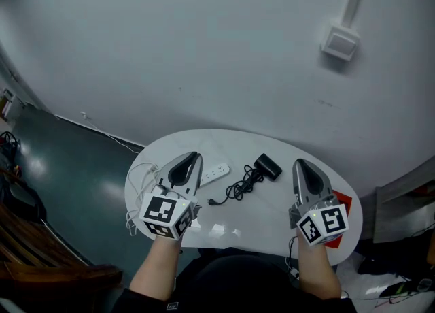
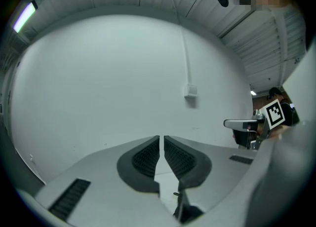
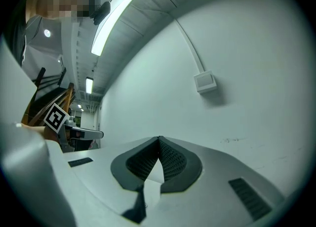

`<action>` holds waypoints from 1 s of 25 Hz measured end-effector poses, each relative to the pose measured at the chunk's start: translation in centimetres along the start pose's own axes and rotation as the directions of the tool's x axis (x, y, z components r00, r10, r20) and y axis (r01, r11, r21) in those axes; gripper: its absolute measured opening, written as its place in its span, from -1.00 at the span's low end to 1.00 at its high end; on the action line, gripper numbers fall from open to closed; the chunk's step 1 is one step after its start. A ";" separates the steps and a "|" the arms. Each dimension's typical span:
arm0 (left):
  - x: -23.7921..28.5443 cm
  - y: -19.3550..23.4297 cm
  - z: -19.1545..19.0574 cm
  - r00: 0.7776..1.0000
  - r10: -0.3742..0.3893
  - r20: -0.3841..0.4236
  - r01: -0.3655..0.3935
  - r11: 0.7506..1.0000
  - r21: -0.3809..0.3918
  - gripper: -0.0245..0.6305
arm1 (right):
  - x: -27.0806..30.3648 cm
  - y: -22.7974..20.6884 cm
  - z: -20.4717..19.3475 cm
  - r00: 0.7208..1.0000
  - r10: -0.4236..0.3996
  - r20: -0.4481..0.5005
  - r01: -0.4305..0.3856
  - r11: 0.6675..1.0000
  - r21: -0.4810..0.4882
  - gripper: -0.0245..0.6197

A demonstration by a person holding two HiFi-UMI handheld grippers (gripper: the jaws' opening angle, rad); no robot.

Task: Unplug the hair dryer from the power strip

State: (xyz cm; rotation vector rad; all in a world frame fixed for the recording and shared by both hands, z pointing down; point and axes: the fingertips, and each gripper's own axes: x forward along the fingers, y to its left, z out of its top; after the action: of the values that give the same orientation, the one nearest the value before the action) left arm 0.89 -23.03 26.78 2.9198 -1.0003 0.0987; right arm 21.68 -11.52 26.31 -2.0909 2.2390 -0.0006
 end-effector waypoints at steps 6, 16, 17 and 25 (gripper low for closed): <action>0.2 -0.4 -0.1 1.000 -0.009 -0.008 0.009 1.000 0.009 -0.81 | 0.2 -0.3 -0.5 1.000 0.004 -0.016 -0.004 1.000 0.008 -0.82; 0.0 -1.4 -0.8 1.000 -0.025 -0.019 0.025 1.000 0.010 -0.82 | 0.1 0.1 -1.2 0.999 0.013 -0.030 -0.013 1.000 0.007 -0.82; -0.1 -1.5 -0.8 0.999 -0.025 -0.020 0.025 1.000 0.010 -0.82 | 0.1 0.2 -1.2 0.999 0.013 -0.032 -0.013 1.000 0.008 -0.82; -1.0 -1.8 -1.0 1.000 -0.018 -0.020 0.018 1.000 0.012 -0.82 | -0.4 0.7 -1.3 0.999 0.022 -0.040 -0.021 1.000 0.017 -0.82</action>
State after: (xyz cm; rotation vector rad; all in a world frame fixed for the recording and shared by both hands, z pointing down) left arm 1.15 -20.88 27.69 2.9317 -0.9739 0.1326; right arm 20.91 -11.16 27.62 -2.0769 2.2754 -0.0598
